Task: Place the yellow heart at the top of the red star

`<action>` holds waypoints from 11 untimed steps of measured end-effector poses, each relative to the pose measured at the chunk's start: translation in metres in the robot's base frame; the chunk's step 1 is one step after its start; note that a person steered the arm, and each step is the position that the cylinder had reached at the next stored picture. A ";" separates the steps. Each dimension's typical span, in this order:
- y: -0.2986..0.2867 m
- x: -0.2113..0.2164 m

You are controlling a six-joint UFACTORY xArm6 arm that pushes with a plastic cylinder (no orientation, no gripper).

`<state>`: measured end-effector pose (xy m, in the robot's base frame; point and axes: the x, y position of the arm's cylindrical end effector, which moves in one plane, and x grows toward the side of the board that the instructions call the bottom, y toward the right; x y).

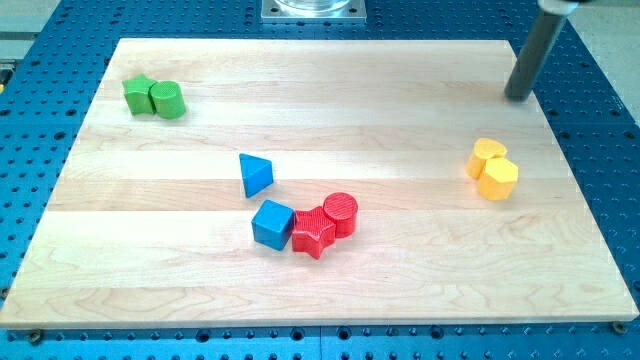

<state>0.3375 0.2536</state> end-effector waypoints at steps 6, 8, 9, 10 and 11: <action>-0.195 0.106; -0.120 0.095; -0.112 0.123; -0.106 0.149; -0.105 0.178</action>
<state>0.5152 0.1488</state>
